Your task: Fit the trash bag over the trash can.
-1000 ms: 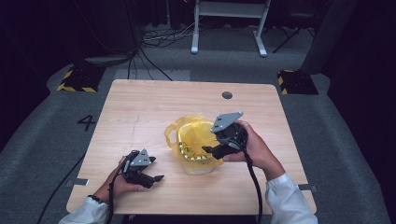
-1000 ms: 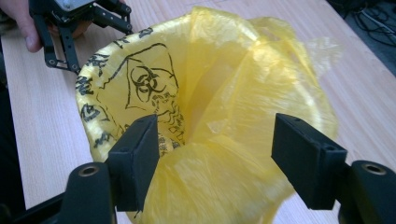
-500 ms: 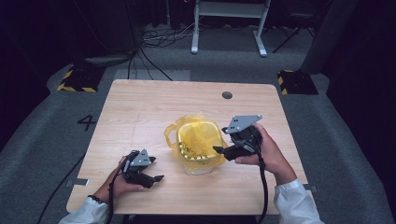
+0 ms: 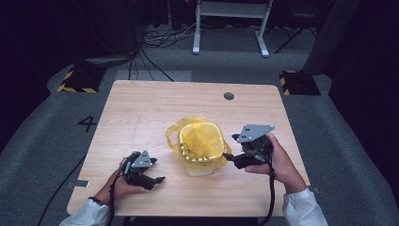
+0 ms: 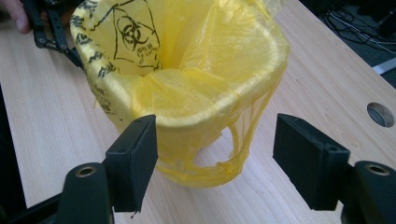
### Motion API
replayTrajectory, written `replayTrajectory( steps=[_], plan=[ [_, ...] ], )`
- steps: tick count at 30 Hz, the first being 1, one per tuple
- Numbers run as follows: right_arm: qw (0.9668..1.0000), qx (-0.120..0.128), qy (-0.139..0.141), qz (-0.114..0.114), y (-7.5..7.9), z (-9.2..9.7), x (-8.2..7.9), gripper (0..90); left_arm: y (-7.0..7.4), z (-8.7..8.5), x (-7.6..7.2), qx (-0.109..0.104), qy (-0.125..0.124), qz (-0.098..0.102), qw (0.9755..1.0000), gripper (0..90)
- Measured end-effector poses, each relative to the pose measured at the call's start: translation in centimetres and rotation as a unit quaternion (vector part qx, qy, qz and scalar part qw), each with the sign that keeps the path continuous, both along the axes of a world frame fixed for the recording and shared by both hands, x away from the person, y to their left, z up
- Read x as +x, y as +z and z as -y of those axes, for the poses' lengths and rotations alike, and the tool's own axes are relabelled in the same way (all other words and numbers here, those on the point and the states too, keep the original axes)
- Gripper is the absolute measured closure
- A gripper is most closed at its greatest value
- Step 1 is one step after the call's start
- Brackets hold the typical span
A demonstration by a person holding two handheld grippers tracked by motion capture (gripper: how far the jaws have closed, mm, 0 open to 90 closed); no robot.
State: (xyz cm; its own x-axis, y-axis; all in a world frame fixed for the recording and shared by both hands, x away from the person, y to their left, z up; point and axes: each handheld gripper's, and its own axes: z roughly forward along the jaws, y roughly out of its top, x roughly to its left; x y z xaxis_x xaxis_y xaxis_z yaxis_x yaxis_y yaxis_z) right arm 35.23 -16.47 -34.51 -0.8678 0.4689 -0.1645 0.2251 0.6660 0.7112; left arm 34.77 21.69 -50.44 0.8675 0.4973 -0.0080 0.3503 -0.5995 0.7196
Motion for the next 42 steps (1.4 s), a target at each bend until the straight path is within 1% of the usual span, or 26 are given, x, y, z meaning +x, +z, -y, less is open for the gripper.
replayTrajectory(
  steps=[5, 8, 11, 15, 19, 22, 29, 34, 37, 42],
  plan=[
    [1.0000, -0.004, -0.003, 0.003, -0.6, 0.4, -0.5, 30.6, 0.0, 0.0, 0.0, 0.000, 0.000, 0.000, 1.0000, 21.1],
    [0.9998, -0.012, -0.007, 0.011, -1.1, 0.6, -0.9, 30.6, 0.0, 0.0, 0.0, 0.000, 0.000, 0.000, 1.0000, 21.1],
    [0.9996, -0.020, -0.014, 0.013, -1.7, 0.8, -1.2, 30.5, 0.0, 0.0, 0.0, 0.000, 0.000, 0.000, 1.0000, 21.1],
    [0.9993, -0.030, -0.020, 0.010, -2.6, 1.2, -1.4, 30.2, 0.0, 0.0, 0.0, 0.000, 0.000, 0.000, 1.0000, 21.1],
    [0.9993, -0.024, -0.029, 0.003, -3.5, 1.8, -1.5, 29.8, 0.0, 0.0, 0.0, 0.000, 0.000, 0.000, 1.0000, 21.1],
    [0.9990, -0.025, -0.038, -0.002, -4.3, 2.1, -1.5, 29.5, 0.0, 0.0, 0.0, 0.000, 0.000, 0.000, 1.0000, 21.1],
    [0.9985, -0.027, -0.046, -0.015, -6.3, 3.1, -1.7, 28.5, 0.0, 0.0, 0.0, 0.000, 0.000, 0.000, 1.0000, 21.1],
    [0.9980, -0.033, -0.052, -0.017, -7.9, 3.8, -1.9, 26.8, 0.0, 0.0, 0.0, 0.000, 0.001, 0.000, 1.0000, 21.1],
    [0.9978, -0.031, -0.055, -0.022, -8.8, 4.2, -2.0, 26.4, 0.0, 0.0, 0.0, 0.000, 0.001, 0.000, 1.0000, 21.1],
    [0.9974, -0.033, -0.060, -0.024, -10.2, 4.8, -2.1, 24.8, 0.0, 0.0, 0.0, 0.000, 0.001, 0.000, 1.0000, 21.1]
  ],
)
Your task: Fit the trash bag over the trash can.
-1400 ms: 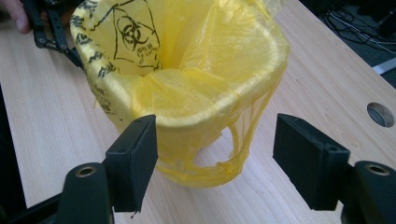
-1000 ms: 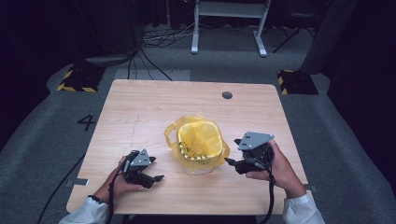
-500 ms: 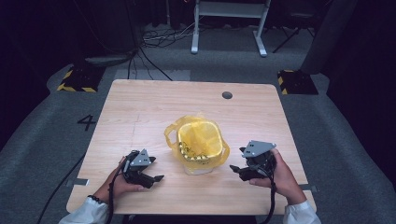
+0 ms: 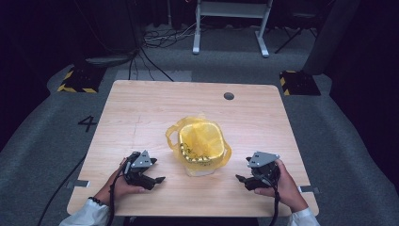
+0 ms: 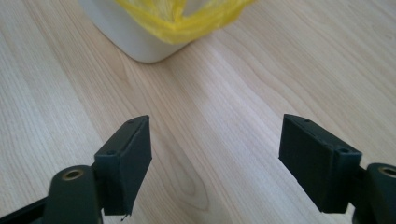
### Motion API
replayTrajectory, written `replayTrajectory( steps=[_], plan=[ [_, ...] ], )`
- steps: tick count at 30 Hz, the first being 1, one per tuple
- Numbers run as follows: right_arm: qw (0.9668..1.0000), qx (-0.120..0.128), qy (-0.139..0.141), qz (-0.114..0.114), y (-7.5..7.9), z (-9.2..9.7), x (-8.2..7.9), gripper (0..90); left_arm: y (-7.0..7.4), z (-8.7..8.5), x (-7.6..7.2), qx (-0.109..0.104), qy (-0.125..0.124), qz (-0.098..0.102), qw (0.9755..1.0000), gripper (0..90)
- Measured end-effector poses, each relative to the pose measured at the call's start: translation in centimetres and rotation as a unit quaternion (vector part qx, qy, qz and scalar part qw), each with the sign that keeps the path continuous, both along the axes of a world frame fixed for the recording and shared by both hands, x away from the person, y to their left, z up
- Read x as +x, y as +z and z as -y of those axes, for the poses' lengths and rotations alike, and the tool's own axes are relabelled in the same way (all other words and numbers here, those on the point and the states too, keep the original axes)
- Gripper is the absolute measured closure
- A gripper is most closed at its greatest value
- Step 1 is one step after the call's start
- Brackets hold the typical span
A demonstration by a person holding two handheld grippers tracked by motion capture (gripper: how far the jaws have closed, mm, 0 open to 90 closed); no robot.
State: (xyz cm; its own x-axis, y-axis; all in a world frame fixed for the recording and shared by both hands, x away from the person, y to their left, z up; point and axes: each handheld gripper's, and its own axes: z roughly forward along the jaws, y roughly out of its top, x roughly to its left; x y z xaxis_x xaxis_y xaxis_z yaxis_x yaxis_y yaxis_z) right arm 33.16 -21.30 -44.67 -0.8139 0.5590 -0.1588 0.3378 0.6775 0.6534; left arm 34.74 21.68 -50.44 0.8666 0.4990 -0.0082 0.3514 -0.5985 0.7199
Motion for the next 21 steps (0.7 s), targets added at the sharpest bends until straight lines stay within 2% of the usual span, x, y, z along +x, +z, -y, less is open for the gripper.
replayTrajectory(
  steps=[9, 14, 21],
  plan=[
    [0.9996, -0.003, -0.025, -0.008, -2.2, 1.4, -0.2, 24.6, 0.0, 0.0, 0.0, 0.000, 0.001, 0.000, 1.0000, 21.1],
    [0.9991, 0.005, -0.039, -0.017, -3.2, 2.4, -0.5, 24.6, 0.0, 0.0, 0.0, 0.001, 0.000, 0.000, 1.0000, 21.1],
    [0.9966, 0.032, -0.066, -0.036, -4.6, 4.2, -0.7, 22.2, 0.0, 0.0, 0.0, 0.001, 0.000, 0.000, 1.0000, 21.1]
  ],
)
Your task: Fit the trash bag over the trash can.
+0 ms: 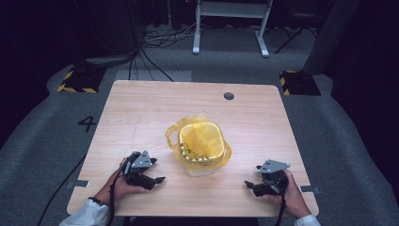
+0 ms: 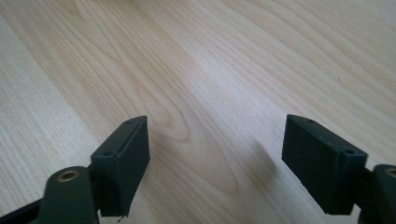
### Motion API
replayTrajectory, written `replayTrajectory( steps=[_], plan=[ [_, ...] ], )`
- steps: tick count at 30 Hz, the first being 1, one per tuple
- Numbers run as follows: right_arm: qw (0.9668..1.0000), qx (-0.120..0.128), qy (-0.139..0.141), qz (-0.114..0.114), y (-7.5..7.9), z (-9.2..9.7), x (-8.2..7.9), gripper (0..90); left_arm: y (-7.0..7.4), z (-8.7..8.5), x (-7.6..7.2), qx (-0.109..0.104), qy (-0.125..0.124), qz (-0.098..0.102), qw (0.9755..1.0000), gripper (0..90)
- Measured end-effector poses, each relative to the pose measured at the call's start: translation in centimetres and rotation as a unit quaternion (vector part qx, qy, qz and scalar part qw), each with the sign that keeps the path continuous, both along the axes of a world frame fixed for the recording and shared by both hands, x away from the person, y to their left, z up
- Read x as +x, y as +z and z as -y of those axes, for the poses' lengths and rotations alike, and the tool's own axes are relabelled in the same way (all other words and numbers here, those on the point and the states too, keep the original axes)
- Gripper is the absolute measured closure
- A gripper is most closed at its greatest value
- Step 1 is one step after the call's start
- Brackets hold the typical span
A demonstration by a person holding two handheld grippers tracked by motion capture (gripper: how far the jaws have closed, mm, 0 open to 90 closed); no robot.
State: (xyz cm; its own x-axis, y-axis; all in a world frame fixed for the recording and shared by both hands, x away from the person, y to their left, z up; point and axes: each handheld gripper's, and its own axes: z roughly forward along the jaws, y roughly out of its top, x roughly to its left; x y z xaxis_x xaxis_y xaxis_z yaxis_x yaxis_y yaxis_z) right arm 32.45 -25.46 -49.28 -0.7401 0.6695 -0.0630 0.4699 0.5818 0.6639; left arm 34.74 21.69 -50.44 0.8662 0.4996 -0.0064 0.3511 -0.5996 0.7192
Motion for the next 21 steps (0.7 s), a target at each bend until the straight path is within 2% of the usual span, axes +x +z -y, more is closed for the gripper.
replayTrajectory(
  steps=[3, 9, 15, 19, 21],
  plan=[
    [0.9994, 0.029, -0.016, -0.010, -0.4, 1.1, -0.3, 20.9, 0.0, 0.0, 0.0, -0.001, 0.000, 0.000, 1.0000, 21.1],
    [0.9970, 0.062, -0.043, 0.018, -1.2, 3.1, -1.3, 21.2, 0.0, 0.0, 0.0, 0.000, 0.001, 0.000, 1.0000, 21.1],
    [0.9934, 0.062, -0.094, 0.022, -1.2, 4.8, -1.4, 21.2, 0.0, 0.0, 0.0, 0.000, 0.001, -0.001, 1.0000, 21.1],
    [0.9893, 0.062, -0.130, 0.023, -1.2, 6.1, -1.4, 21.1, 0.0, 0.0, 0.0, -0.001, 0.001, -0.001, 1.0000, 21.1],
    [0.9863, 0.062, -0.151, 0.025, -1.2, 6.6, -1.3, 21.2, 0.0, 0.0, 0.0, -0.001, 0.001, -0.001, 1.0000, 21.1]
  ],
)
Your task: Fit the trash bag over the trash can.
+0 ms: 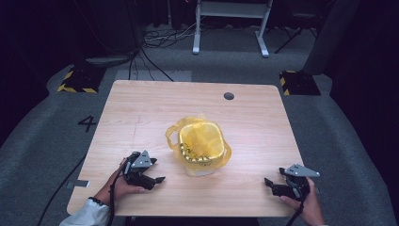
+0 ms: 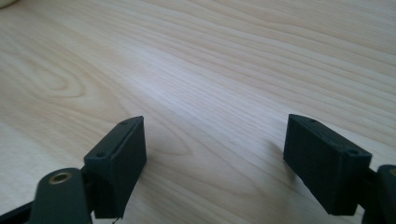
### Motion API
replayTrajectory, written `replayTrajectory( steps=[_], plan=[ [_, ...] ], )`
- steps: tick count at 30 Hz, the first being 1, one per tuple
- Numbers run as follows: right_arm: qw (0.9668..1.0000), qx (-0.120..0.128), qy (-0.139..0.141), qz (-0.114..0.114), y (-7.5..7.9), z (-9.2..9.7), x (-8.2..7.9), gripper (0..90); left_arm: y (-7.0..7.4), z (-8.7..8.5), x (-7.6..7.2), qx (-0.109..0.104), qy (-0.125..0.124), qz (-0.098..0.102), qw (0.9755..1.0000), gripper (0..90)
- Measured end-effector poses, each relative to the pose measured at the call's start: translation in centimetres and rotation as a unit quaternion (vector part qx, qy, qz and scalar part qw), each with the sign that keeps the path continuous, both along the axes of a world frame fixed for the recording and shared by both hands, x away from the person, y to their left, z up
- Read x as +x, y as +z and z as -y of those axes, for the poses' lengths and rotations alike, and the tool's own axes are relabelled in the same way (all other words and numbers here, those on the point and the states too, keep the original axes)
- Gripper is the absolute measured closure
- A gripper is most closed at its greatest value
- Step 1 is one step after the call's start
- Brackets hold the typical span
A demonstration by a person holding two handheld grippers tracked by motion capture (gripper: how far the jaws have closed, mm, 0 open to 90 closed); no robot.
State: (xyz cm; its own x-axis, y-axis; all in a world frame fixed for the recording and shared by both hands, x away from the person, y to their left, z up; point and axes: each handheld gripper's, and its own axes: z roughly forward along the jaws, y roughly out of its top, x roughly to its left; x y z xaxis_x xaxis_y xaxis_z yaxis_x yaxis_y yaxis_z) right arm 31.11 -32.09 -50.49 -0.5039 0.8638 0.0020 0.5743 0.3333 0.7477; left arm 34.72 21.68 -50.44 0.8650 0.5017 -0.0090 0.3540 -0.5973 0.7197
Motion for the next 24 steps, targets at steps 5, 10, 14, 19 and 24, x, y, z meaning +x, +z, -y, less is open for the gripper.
replayTrajectory(
  steps=[5, 10, 14, 19, 24],
  plan=[
    [0.9997, 0.000, -0.025, 0.000, 0.00, 0.61, 0.18, 21.0, 0.00, 0.00, 0.00, 0.001, 0.000, -0.001, 1.0000, 21.0],
    [0.9996, -0.001, -0.027, 0.000, 0.00, 0.55, 0.23, 20.5, 0.01, 0.05, 0.06, 0.001, 0.003, 0.000, 1.0000, 20.8],
    [0.9996, -0.002, -0.029, 0.000, -0.02, 0.49, 0.29, 20.0, 0.01, 0.05, 0.03, 0.002, 0.003, 0.000, 1.0000, 20.9],
    [0.9996, -0.002, -0.029, 0.000, -0.01, 0.48, 0.30, 20.0, 0.01, 0.05, 0.03, 0.001, 0.003, 0.000, 1.0000, 20.8],
    [0.9995, -0.002, -0.032, 0.000, -0.02, 0.45, 0.35, 19.9, 0.01, 0.05, 0.03, 0.001, 0.003, 0.000, 1.0000, 20.8]
  ],
)
